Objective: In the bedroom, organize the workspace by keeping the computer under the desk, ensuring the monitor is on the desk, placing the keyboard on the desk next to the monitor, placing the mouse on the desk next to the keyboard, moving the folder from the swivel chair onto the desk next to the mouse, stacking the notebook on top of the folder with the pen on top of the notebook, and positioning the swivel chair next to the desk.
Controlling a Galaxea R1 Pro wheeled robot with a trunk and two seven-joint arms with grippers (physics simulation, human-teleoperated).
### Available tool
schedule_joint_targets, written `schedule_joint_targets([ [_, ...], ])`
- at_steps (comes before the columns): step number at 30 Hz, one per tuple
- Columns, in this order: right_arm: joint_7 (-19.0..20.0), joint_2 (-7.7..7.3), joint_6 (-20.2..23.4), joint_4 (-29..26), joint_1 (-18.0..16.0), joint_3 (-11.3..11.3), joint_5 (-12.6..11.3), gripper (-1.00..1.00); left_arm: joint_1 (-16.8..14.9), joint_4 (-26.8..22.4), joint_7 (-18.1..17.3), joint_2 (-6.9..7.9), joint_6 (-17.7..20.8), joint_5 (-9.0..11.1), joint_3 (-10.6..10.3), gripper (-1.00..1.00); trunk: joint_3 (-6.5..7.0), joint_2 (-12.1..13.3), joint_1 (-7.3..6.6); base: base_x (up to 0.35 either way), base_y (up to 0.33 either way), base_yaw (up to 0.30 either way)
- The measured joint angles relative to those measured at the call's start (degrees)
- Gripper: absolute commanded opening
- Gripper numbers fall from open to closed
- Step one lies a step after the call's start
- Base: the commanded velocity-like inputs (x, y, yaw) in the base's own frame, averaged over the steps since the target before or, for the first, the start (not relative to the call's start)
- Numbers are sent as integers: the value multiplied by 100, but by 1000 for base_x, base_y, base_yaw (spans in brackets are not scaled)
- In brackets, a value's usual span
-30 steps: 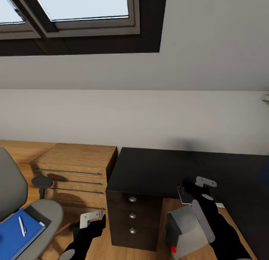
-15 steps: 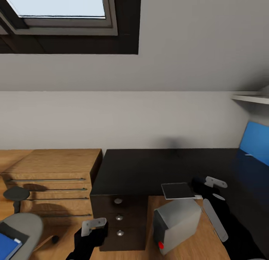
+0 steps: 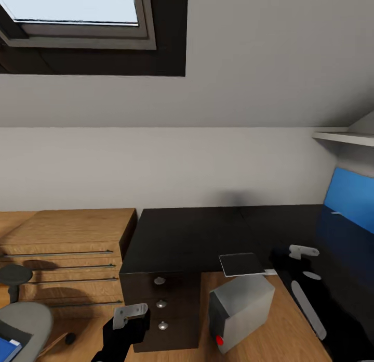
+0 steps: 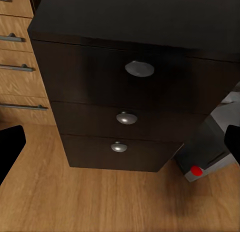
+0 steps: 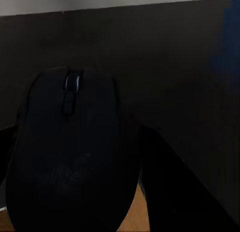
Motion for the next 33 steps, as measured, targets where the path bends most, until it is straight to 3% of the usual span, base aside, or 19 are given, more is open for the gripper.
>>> schedule_joint_targets([
  [4,884,-332,-6,436,-3,-95,112,-100,0,0,0,0,0,0,-4,100,0,0,0,0,0,0],
  [5,951,-377,-8,498,-3,-117,116,-100,0,0,0,0,2,0,-5,100,0,0,0,0,0,0],
  [7,1169,-618,39,729,-10,-242,154,-100,0,7,0,0,0,0,-7,100,0,0,1,-158,-97,0],
  [10,1189,-696,165,771,-10,-262,143,-100,0,9,0,0,1,0,-8,100,0,0,3,-213,-153,0],
  [12,1194,-809,229,840,-10,-434,132,-100,0,9,0,2,1,2,-8,100,0,0,1,-110,-87,0],
  [15,1197,-839,388,862,-10,-792,128,-100,0,9,0,0,8,7,-8,100,0,0,0,-31,-24,0],
  [18,1194,-843,606,869,-10,-890,125,-100,0,9,0,0,7,8,-8,100,0,0,0,-7,-5,0],
  [25,1170,-851,1030,1162,-30,-913,139,-100,0,9,0,0,8,9,-8,100,0,0,0,-1,-1,0],
  [33,1171,-817,1073,1293,-44,-896,139,-100,-1,9,0,0,9,16,-8,100,0,0,0,0,0,0],
])
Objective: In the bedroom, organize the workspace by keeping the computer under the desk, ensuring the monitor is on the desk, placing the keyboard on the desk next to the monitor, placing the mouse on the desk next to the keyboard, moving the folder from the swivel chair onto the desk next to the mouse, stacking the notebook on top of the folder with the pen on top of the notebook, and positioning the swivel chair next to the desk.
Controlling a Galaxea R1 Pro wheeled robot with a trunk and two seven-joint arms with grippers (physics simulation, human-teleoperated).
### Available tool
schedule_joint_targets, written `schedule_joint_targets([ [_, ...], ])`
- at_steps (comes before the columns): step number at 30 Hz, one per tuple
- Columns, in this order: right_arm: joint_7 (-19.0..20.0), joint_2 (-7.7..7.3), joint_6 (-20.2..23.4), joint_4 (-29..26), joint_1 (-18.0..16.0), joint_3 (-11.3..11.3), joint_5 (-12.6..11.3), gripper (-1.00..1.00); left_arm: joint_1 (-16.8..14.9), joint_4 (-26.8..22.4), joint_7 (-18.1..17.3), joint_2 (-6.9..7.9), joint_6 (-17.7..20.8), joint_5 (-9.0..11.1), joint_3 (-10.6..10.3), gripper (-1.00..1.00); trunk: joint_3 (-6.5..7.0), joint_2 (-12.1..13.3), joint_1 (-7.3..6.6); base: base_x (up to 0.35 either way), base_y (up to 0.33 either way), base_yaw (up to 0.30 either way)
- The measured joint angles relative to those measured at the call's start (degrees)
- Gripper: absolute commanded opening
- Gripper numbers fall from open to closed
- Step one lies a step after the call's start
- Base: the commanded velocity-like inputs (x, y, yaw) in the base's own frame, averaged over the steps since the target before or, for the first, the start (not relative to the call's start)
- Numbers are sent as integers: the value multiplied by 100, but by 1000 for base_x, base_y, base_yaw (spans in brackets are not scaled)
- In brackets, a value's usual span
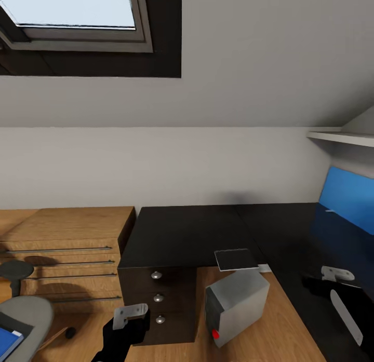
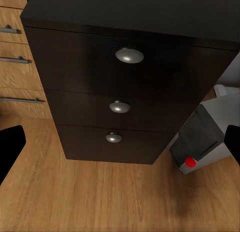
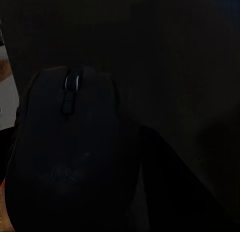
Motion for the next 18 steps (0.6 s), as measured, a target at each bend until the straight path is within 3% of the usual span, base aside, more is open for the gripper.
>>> schedule_joint_targets([
  [8,8,33,123,-452,-1,6,-61,-100,0,0,0,0,0,0,5,100,0,0,0,0,0,0],
  [18,14,110,384,-540,0,8,-53,-100,0,0,0,0,0,1,4,100,0,0,0,-6,0,0],
])
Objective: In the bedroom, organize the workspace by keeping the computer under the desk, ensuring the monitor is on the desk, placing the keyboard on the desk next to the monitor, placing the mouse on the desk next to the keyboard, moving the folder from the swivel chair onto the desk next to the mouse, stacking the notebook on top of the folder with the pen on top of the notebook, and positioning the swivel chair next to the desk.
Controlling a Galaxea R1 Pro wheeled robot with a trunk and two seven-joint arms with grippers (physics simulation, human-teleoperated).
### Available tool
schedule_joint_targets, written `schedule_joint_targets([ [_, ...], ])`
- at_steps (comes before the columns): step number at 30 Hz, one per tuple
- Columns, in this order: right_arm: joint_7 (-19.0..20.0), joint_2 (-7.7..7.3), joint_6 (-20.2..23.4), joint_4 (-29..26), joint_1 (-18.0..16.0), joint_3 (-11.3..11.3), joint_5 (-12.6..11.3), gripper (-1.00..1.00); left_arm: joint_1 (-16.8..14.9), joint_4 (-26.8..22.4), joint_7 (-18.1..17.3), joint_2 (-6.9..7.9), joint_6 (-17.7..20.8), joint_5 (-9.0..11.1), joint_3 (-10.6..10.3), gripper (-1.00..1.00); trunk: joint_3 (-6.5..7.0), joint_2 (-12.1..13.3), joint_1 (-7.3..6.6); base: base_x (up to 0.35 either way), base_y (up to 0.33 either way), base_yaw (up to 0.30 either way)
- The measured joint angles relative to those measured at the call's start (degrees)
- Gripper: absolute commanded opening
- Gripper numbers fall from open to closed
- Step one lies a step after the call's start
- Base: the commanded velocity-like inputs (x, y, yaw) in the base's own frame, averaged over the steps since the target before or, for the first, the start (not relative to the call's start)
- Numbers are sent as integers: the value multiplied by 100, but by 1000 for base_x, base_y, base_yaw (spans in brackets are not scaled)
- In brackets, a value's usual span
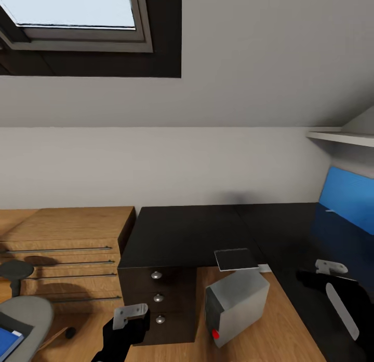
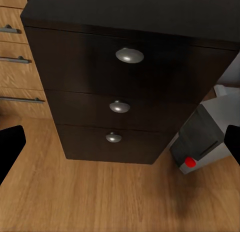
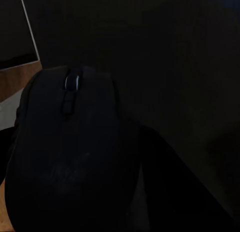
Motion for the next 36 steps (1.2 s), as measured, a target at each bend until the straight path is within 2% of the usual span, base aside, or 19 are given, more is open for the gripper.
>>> schedule_joint_targets([
  [5,-3,3,13,-1,0,0,1,-100,0,1,0,0,-1,0,4,100,0,0,3,-244,-66,0],
  [15,-10,-7,-49,5,0,-35,49,-100,0,1,0,-1,0,-6,6,100,0,0,2,-205,-215,0],
  [23,-15,-6,-38,15,0,-31,53,-100,0,0,0,2,0,-4,5,100,0,0,1,-68,-30,0],
  [30,-14,-11,-45,20,0,-21,62,-100,0,0,0,0,0,-1,9,100,0,0,3,-258,-2,0],
  [36,-119,-31,-27,458,0,-35,69,-100,0,0,0,1,-1,0,17,100,0,0,0,-76,0,0],
])
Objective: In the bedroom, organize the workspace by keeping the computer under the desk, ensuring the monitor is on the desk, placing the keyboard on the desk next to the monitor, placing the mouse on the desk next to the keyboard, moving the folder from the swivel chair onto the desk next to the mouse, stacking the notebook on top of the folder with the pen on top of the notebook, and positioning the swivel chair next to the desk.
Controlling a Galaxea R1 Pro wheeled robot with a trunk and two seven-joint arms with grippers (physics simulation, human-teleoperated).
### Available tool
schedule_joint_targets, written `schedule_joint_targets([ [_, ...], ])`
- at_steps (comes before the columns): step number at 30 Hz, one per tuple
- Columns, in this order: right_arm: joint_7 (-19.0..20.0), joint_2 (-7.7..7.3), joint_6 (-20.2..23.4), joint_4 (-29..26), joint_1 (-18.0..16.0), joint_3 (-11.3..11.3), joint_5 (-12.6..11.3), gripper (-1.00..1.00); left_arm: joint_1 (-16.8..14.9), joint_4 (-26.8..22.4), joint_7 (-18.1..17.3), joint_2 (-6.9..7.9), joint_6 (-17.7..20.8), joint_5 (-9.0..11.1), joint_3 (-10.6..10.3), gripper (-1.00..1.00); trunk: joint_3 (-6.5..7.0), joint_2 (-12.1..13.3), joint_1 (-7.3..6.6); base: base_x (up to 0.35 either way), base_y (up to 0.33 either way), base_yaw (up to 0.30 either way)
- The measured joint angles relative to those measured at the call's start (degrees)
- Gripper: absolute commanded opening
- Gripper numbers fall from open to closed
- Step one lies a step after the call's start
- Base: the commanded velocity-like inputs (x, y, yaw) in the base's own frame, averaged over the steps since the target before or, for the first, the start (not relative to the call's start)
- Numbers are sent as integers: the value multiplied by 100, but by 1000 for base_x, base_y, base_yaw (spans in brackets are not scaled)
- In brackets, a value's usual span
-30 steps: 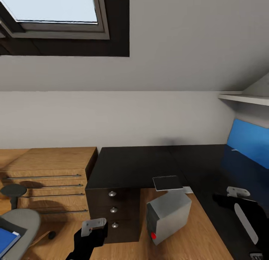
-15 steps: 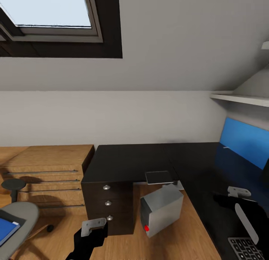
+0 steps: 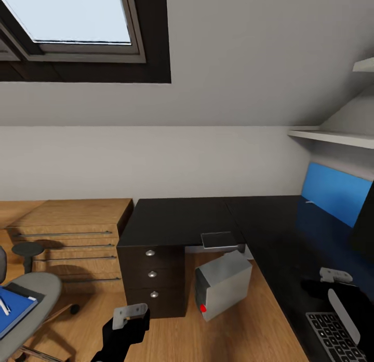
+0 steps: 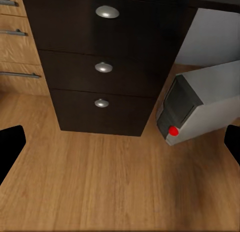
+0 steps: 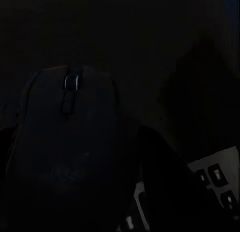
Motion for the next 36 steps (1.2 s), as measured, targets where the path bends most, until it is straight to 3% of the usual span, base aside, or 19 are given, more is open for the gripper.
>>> schedule_joint_targets([
  [7,-292,-18,-6,67,0,1,10,-100,0,-3,9,-2,-11,0,13,100,0,0,0,-1,0,0],
  [13,-297,-20,-6,69,0,2,7,-100,0,-5,10,-9,-8,0,14,100,-89,-199,109,0,0,0],
  [36,-313,-11,-24,69,0,10,8,-100,0,-3,16,-1,-10,-2,12,100,-90,-201,109,76,0,0],
])
